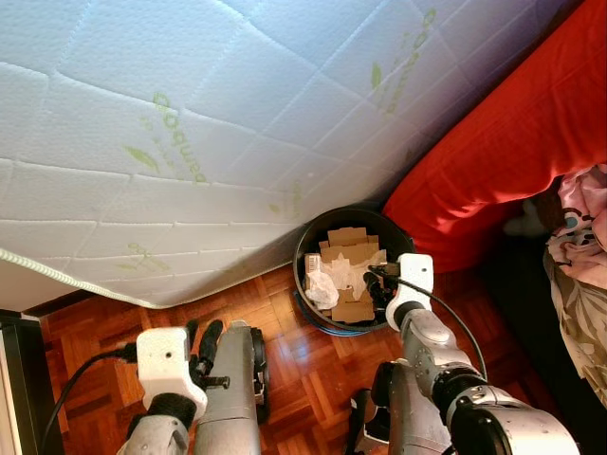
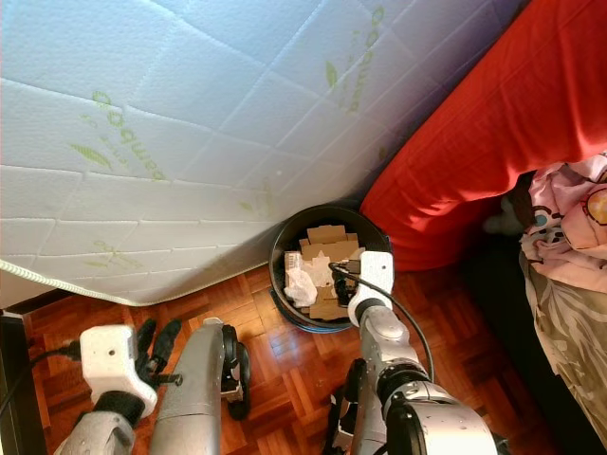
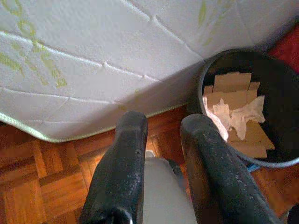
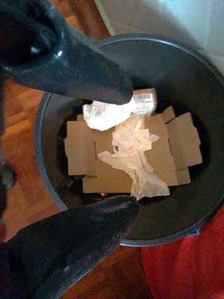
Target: Clean up the room
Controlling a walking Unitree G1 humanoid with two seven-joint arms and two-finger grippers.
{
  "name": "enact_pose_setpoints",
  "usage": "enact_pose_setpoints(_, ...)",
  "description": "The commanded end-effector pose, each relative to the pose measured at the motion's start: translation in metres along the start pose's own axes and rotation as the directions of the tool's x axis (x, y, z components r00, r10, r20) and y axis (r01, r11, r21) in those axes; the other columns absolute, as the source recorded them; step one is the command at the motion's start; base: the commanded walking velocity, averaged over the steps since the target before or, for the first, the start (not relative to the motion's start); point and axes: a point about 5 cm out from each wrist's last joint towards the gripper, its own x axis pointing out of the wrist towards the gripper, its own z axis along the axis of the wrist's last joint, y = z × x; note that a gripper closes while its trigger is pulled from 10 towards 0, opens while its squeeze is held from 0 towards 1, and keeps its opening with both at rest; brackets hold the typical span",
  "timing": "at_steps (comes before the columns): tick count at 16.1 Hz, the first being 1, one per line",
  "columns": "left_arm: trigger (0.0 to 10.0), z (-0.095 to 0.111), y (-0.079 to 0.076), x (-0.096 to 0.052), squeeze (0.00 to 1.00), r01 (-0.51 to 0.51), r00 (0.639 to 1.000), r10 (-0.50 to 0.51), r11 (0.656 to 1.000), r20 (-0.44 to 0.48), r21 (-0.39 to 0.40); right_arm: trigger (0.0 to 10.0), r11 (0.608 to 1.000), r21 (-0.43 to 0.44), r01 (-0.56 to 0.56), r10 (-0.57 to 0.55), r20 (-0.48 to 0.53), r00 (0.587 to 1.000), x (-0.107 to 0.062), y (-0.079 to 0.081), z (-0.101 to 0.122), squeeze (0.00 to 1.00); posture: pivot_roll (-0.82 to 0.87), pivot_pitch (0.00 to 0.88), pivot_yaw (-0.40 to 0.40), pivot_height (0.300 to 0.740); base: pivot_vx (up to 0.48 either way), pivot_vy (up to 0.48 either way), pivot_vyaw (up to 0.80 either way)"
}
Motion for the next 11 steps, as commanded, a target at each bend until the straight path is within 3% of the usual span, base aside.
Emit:
enact_pose_setpoints(1, 10.0, -0.015, 0.007, -0.004, 0.00, -0.015, 0.998, 0.015, 1.000, -0.061, -0.003, 10.0, 0.998, 0.059, 0.025, -0.023, -0.040, 0.999, -0.007, -0.011, -0.018, 0.00, 0.28, 0.451, -0.058, 0.638, 0.000, 0.000, 0.00)
enact_pose_setpoints(2, 10.0, -0.020, 0.009, -0.002, 0.00, -0.016, 0.997, 0.016, 1.000, -0.072, 0.000, 10.0, 0.997, 0.082, 0.012, -0.009, -0.035, 0.999, -0.011, -0.016, -0.025, 0.00, 0.27, 0.429, -0.058, 0.638, 0.000, 0.000, 0.00)
enact_pose_setpoints(5, 10.0, -0.042, 0.021, 0.018, 0.00, 0.000, 0.992, 0.003, 1.000, -0.126, 0.026, 10.0, 0.985, 0.134, 0.111, -0.095, -0.121, 0.988, -0.040, -0.045, -0.078, 0.00, 0.23, 0.279, -0.044, 0.688, 0.000, 0.000, 0.00)
enact_pose_setpoints(8, 10.0, -0.070, 0.033, 0.038, 0.00, 0.036, 0.975, -0.025, 0.998, -0.222, 0.044, 10.0, 0.987, 0.120, 0.108, -0.083, -0.197, 0.977, -0.058, -0.041, -0.110, 0.00, 0.20, 0.163, -0.023, 0.740, 0.000, 0.000, 0.00)
enact_pose_setpoints(11, 10.0, -0.099, 0.044, 0.043, 0.00, 0.038, 0.949, -0.021, 0.998, -0.314, 0.048, 10.0, 0.983, 0.120, 0.140, -0.108, -0.241, 0.964, -0.064, -0.042, -0.121, 0.00, 0.18, 0.068, -0.018, 0.740, 0.000, 0.000, 0.00)
